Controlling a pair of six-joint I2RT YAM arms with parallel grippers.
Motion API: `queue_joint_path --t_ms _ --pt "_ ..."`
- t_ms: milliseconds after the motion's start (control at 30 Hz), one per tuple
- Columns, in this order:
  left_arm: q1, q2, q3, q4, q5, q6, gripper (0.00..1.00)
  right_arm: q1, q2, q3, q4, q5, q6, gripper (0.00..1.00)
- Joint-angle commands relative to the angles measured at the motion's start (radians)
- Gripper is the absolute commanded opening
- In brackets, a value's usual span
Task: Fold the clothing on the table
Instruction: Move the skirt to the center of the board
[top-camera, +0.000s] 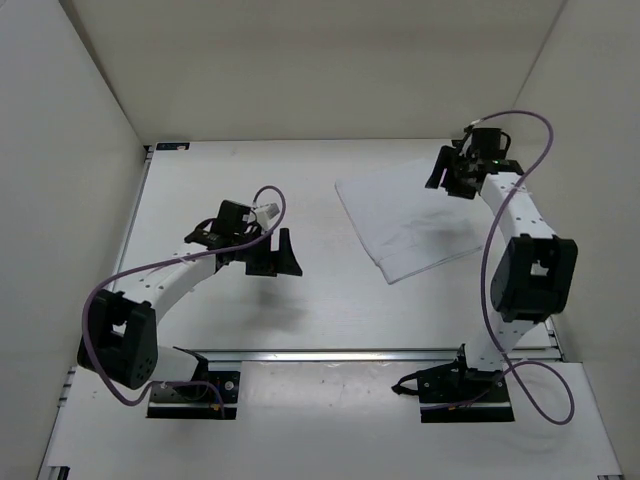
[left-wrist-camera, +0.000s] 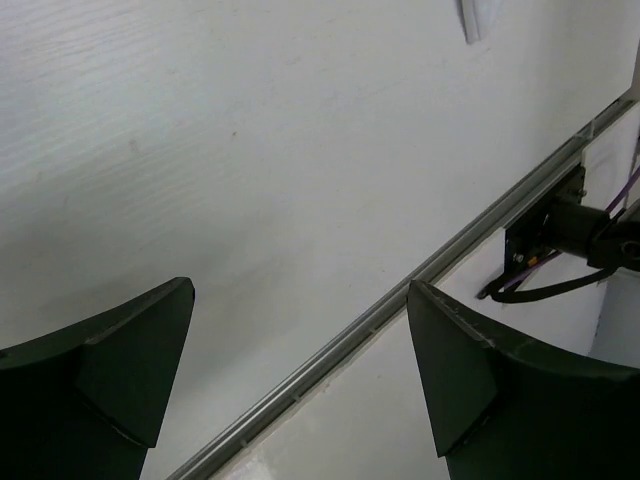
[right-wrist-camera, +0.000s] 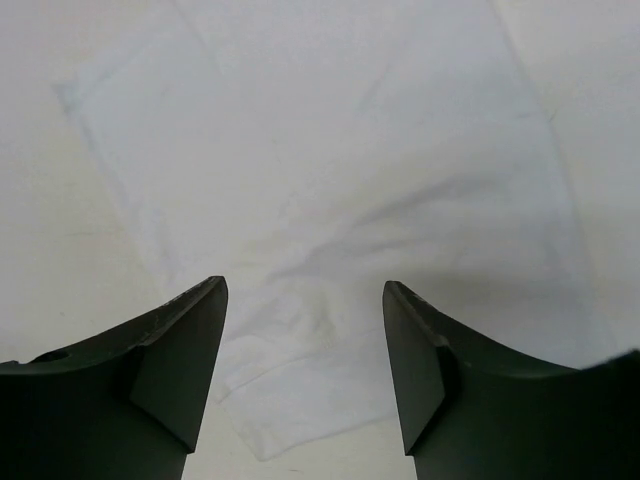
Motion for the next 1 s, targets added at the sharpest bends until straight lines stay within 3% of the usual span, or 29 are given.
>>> queue_joint_path --t_ms 0,100,200,267,367,400,433,533,600,667,733,967 --pt "-0.072 -0.001 0.064 -0.012 -0.029 0.04 0.98 -0.049 -0.126 -0.028 -0.026 0.035 -0.085 0.61" --pt "-0.166 -0.034 0.07 0.068 -0.017 0.04 0.99 -0.113 -0.162 -0.09 -0.043 0.03 -0.149 0.63" --pt "-0.229 -0.049 -0.006 0.408 0.087 -0.111 0.99 -0.172 -0.177 -0.179 -0.03 -0.002 -0.208 0.64" --pt "-0.285 0.049 0.019 0.522 0.149 -0.179 0.98 -0.201 -0.179 -0.205 -0.014 -0.033 -0.196 0.64" --pt "-0.358 0.204 0.153 0.519 0.163 -0.169 0.8 -0.201 -0.166 -0.233 0.003 -0.023 -0.2 0.63" --pt "-0.369 0.271 0.179 0.542 0.16 -0.187 0.54 -0.198 -0.159 -0.242 0.005 -0.019 -0.208 0.63" --pt "-0.367 0.3 0.226 0.544 0.141 -0.225 0.01 -0.19 -0.139 -0.235 0.005 0.013 -0.217 0.63" --pt "-0.346 0.448 0.327 0.55 0.065 -0.337 0.03 -0.172 -0.093 -0.226 0.005 0.052 -0.222 0.63" --pt "-0.336 0.541 0.392 0.516 0.014 -0.373 0.34 -0.175 -0.064 -0.209 -0.003 0.069 -0.222 0.64" --pt "-0.343 0.592 0.478 0.441 -0.07 -0.371 0.44 -0.178 -0.033 -0.198 -0.003 0.113 -0.217 0.63" --pt "-0.358 0.661 0.561 0.298 -0.142 -0.348 0.46 -0.198 -0.008 -0.181 -0.013 0.121 -0.214 0.63" --pt "-0.402 0.798 0.734 0.161 -0.256 -0.356 0.49 -0.236 0.019 -0.215 0.016 0.141 -0.212 0.63"
